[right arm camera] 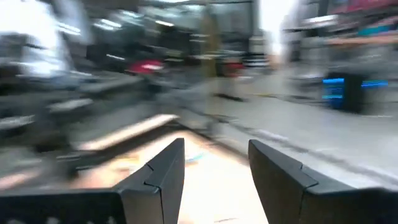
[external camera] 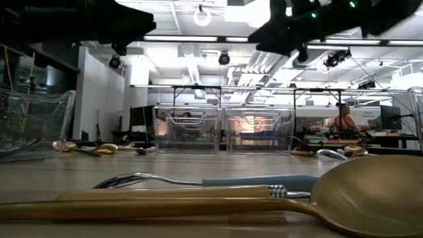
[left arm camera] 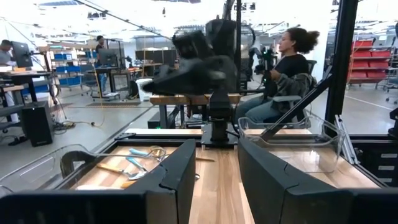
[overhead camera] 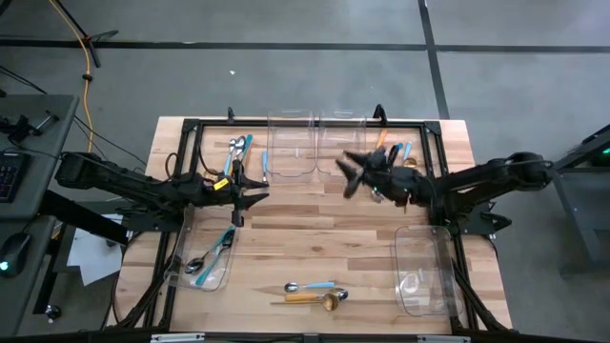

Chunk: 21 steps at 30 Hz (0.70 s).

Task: Sort silverware by color (type)
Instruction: Put the black spoon into the bottom left transparent bin

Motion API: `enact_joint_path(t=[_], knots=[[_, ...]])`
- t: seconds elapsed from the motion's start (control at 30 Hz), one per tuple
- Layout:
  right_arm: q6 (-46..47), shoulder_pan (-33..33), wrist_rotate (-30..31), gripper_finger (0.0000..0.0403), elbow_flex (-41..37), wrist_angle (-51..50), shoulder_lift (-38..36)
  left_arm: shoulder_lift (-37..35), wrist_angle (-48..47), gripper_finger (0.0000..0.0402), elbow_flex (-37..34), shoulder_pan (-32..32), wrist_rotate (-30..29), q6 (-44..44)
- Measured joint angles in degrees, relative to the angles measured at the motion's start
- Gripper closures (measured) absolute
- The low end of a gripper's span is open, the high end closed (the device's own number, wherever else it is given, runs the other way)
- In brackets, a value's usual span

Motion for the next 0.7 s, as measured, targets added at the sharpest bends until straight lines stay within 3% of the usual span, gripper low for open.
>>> enact_joint_path(t=[0.13,0.33,0.4,0.53,0.7], knots=[[2.51,-4.67,9.21,0.024,10.61,-23.91,-1.59,0.0,0.0,0.0291,0.0,0.0,-0.02,0.09],[17.84,-15.54,7.49,0.024,29.25,-70.31,0.8,0.0,-0.07,0.0291,0.0,0.0,-0.17,-0.06],[21.31,-19.56,5.24,0.024,33.79,-80.92,2.27,0.0,-0.26,0.0291,0.0,0.0,-0.17,-0.06],[26.02,-27.46,-1.5,0.024,36.68,-93.08,4.68,0.0,-0.2,0.0291,0.0,0.0,-0.17,-0.04],[28.33,-33.92,-11.71,0.024,30.01,-92.66,5.6,0.0,-0.04,0.0291,0.0,0.0,-0.17,-0.08]])
